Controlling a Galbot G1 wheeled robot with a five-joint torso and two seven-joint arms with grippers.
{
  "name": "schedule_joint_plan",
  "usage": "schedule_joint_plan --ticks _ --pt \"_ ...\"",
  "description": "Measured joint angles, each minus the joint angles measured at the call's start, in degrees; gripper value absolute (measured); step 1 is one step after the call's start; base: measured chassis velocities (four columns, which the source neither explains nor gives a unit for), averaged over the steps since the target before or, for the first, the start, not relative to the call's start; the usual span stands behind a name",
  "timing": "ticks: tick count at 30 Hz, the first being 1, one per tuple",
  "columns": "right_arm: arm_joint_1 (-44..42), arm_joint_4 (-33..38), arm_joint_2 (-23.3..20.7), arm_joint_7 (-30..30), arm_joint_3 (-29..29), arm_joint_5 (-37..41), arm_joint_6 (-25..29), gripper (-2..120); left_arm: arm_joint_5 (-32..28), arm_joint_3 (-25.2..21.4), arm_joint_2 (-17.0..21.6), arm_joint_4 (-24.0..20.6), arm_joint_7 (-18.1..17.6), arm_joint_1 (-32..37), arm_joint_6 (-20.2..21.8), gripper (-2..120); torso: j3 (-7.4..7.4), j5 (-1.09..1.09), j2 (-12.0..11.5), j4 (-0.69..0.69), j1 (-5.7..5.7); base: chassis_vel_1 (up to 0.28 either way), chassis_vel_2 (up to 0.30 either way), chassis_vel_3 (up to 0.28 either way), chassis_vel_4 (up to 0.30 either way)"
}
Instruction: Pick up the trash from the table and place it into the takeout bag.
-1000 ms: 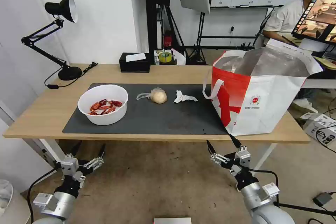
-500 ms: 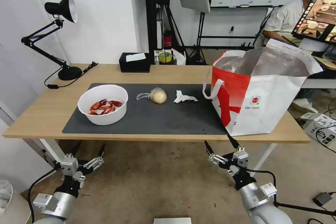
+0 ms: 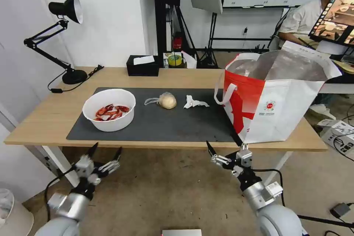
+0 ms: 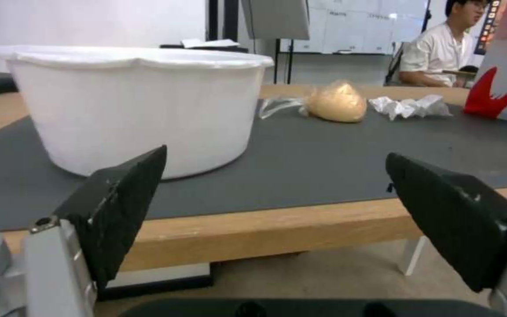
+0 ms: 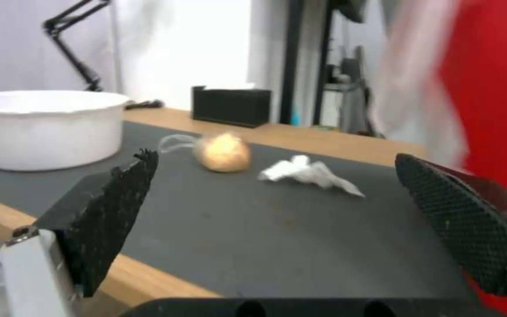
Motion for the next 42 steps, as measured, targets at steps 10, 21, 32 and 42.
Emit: schedule_joint_plan --ticks 10,21,32,42 --pt "13.66 -5.52 -3.94 3.89 -9.42 4.09 -5.71 100 -0.86 -0.78 0.36 0.08 -0.26 -0.10 0.23 100 0.00 0.00 0.00 -0.02 0.00 0.000 0.000 0.000 0.000" --pt "27.18 -11.24 -2.49 11.91 -19.29 7.92 -13.83 100 -1.20 -0.89 0.67 0.13 -0.36 -0.08 0.33 100 0.00 -0.01 0.00 -0.02 0.00 0.000 0.000 0.000 0.000" --pt "38.35 -17.71 0.84 21.02 -27.62 12.54 -21.07 100 -1.15 -1.04 0.80 0.16 -0.41 0.32 0.34 100 -0.01 -0.01 0.00 -0.02 0.00 0.000 0.000 0.000 0.000" --pt "49.35 -27.24 6.77 31.50 -32.74 17.30 -25.43 100 -1.18 -1.75 1.14 -0.38 -0.40 1.04 0.21 100 -0.01 -0.01 0.00 -0.02 0.00 0.000 0.000 0.000 0.000"
